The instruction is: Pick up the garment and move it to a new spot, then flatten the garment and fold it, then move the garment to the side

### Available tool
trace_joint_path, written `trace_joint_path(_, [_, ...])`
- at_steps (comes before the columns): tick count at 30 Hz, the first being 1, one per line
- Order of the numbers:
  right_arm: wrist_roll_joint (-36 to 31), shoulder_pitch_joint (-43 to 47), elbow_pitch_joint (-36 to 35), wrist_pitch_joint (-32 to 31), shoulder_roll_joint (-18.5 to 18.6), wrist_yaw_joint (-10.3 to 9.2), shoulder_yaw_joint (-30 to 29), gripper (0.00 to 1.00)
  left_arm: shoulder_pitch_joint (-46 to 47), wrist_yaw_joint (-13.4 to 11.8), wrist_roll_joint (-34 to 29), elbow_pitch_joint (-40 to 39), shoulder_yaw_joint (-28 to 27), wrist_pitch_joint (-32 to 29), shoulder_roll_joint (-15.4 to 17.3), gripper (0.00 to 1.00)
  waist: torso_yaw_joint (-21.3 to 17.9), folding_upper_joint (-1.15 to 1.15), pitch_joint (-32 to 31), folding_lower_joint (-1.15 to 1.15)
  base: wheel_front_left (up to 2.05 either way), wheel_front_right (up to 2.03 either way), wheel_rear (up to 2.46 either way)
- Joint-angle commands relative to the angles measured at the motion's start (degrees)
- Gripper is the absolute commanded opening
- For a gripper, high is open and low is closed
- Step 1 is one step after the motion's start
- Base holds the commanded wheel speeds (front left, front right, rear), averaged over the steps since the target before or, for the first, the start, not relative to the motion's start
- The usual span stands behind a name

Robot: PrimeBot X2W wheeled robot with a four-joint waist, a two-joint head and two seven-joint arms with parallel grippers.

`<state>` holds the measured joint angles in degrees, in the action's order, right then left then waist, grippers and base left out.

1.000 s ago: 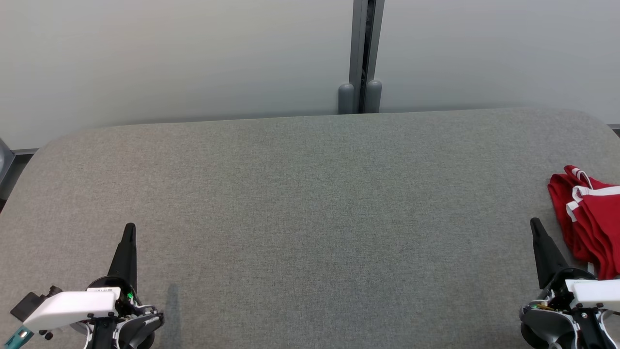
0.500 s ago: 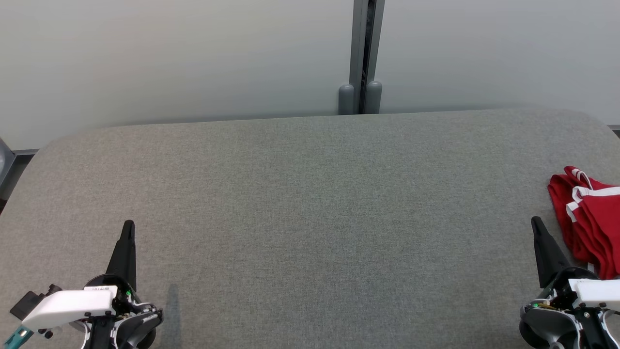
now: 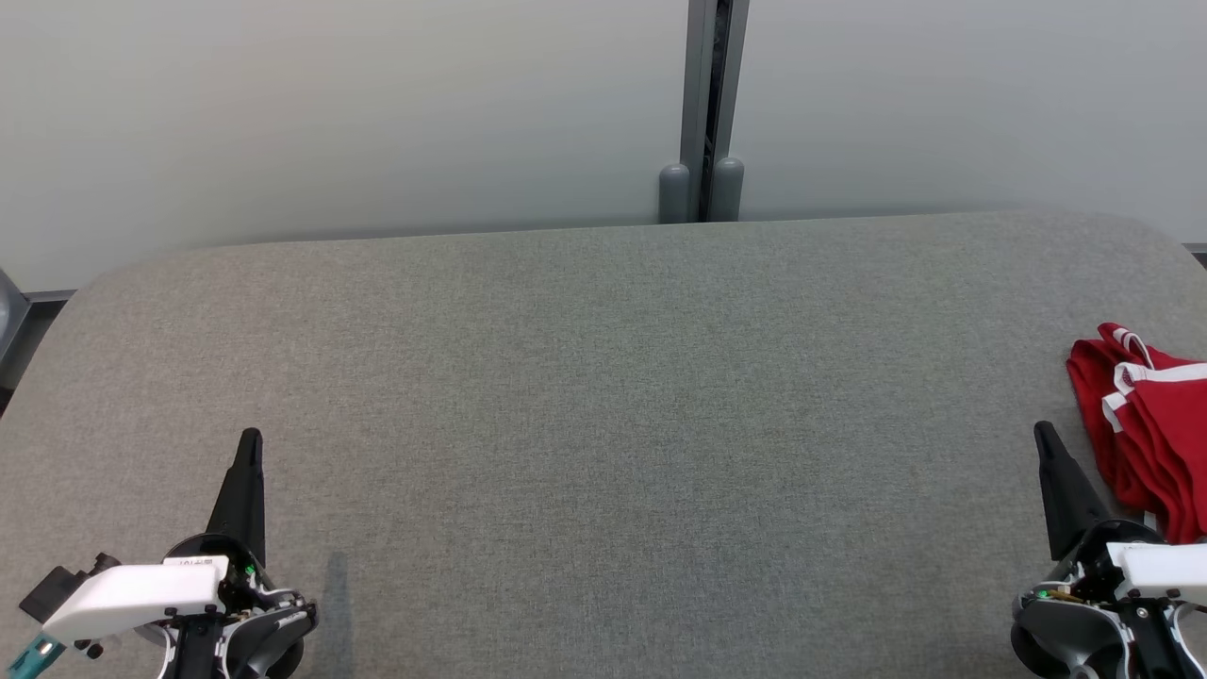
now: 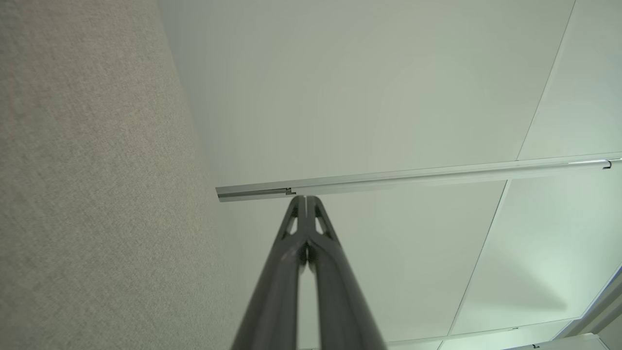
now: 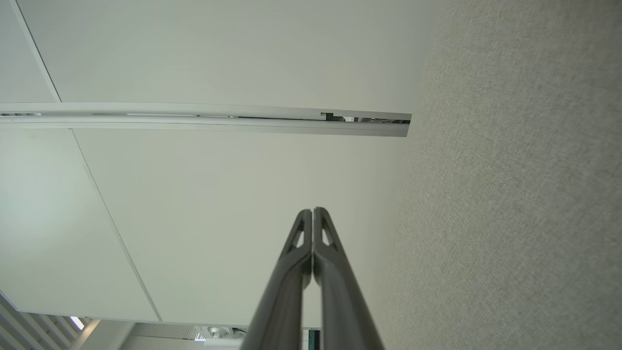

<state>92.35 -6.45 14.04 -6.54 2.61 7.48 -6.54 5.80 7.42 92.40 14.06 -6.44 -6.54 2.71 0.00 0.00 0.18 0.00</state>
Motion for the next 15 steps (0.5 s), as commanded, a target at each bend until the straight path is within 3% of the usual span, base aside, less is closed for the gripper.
trace_joint_path(1, [0.1, 0.5, -0.2, -0.2, 0.5, 0.02, -0.1, 0.0, 0.8, 0.2, 0.1, -0.1, -0.2, -0.2, 0.3, 0.0, 0.0, 0.0, 0.0, 0.0, 0.0, 0.0, 0.0])
trace_joint_path(15, [0.1, 0.5, -0.2, -0.2, 0.5, 0.02, -0.1, 0.0, 0.8, 0.2, 0.1, -0.1, -0.2, -0.2, 0.3, 0.0, 0.0, 0.0, 0.0, 0.0, 0.0, 0.0, 0.0])
